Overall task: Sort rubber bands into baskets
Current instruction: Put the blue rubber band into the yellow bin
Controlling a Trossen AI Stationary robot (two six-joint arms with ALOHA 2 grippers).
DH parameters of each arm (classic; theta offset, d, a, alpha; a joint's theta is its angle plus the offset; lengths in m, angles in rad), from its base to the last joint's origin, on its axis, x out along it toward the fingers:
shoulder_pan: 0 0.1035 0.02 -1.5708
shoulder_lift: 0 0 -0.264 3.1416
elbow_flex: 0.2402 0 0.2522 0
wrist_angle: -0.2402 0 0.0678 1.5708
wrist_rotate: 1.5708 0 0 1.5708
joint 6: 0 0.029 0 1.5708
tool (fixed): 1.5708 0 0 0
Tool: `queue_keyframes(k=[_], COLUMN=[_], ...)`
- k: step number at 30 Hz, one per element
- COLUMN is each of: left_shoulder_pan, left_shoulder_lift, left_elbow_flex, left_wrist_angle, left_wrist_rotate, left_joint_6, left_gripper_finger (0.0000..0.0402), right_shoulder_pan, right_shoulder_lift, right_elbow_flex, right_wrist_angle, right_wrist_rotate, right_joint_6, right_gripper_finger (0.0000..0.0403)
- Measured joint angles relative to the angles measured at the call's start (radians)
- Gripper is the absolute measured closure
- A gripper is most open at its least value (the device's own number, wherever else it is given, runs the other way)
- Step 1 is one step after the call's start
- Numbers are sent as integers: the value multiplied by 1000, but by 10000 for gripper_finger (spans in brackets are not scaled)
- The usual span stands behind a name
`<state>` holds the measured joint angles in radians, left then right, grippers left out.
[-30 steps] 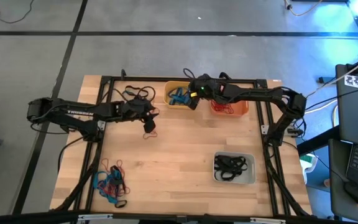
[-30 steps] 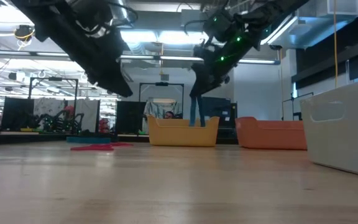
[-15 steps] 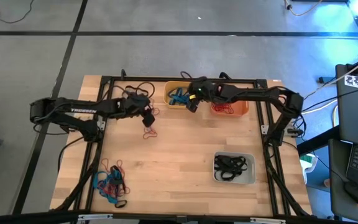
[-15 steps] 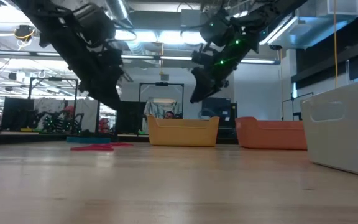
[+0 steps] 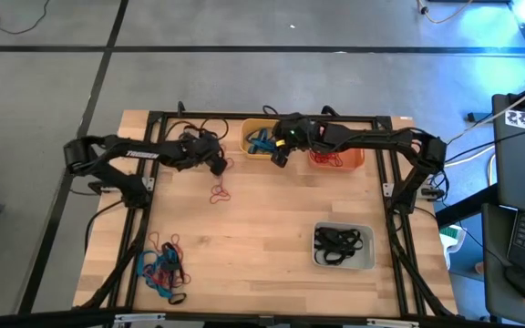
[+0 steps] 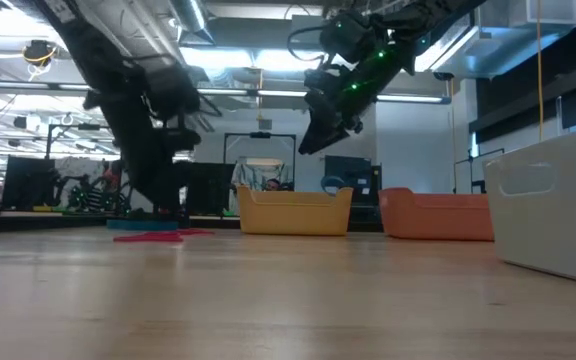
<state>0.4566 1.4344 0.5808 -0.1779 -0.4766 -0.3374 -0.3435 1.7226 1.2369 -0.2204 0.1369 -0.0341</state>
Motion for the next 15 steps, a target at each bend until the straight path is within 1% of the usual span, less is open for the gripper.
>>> queue_keyframes(k=[5,9,12,15], left_shoulder_pan=[51,72,83,89], left_shoulder_lift=[82,115,124,125], left_elbow_flex=[0,0,1,3], left_wrist_angle=[60,62,61,63], left_wrist_rotate=[0,2,48,77], left_joint_6=[3,10,22,43], left_gripper_finger=[247,247,248,265], right_shoulder_pan=[-4,-4,-3,-3], right_shoulder_lift=[0,0,0,0], right_elbow_flex=[0,0,0,0], right_wrist_angle=[0,0,0,0], right_wrist_rotate=[1,1,1,1], right_joint_6=[0,0,-1,-1], right_gripper_finger=[247,247,247,247])
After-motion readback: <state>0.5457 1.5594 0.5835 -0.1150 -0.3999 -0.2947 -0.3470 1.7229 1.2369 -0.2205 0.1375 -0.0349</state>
